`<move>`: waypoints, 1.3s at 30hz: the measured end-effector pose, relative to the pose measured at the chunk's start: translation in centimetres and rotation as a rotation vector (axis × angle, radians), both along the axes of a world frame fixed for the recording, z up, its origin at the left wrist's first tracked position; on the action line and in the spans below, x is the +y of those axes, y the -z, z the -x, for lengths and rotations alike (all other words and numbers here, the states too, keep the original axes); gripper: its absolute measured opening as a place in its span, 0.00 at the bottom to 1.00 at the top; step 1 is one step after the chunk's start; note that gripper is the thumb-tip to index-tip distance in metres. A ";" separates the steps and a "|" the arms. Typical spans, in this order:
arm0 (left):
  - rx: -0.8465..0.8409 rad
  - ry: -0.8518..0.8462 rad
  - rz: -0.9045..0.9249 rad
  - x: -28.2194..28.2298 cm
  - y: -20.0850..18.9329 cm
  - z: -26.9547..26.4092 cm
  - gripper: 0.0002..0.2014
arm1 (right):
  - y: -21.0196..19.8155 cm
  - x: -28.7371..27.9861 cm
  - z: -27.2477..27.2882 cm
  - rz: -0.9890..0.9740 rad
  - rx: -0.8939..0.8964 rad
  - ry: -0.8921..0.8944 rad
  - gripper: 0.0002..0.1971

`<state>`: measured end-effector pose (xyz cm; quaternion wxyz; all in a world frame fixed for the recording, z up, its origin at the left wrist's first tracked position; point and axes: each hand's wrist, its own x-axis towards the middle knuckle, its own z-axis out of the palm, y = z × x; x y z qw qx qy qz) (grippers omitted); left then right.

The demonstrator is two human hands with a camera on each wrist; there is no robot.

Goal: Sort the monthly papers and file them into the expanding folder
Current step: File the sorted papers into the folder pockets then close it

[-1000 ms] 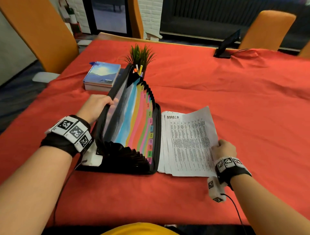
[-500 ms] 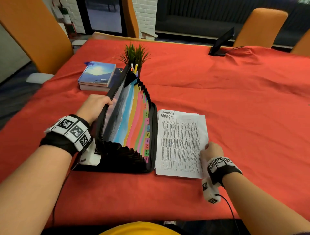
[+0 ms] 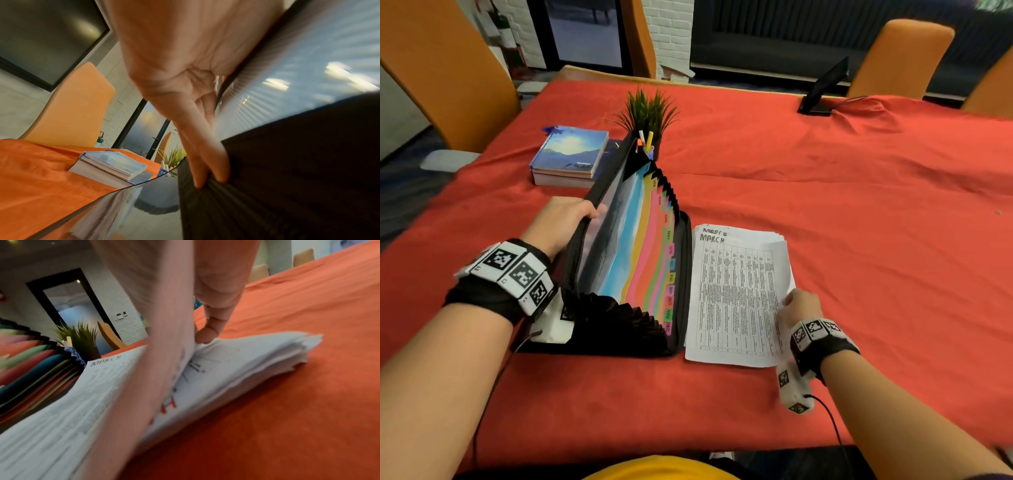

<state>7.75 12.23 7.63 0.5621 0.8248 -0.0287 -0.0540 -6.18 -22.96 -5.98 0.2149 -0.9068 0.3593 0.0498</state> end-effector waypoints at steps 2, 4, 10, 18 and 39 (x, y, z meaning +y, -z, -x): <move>0.003 0.002 0.000 0.0 0.0 0.0 0.15 | -0.2 0.1 -0.1 -0.042 -0.093 0.046 0.06; -0.004 0.005 0.001 0.0 0.0 -0.1 0.15 | -0.6 0.4 0.0 -0.076 -0.212 0.061 0.14; -0.009 0.002 0.016 0.3 -0.2 -0.1 0.14 | -0.7 -1.5 1.0 -0.121 -0.316 0.150 0.09; 0.001 0.005 -0.010 0.3 -0.7 -0.1 0.10 | -1.7 -4.2 2.0 -0.352 -0.346 0.183 0.07; -0.002 0.052 -0.019 1.0 -2.3 0.3 0.17 | -20.8 0.2 -2.1 -0.573 -0.317 -0.122 0.08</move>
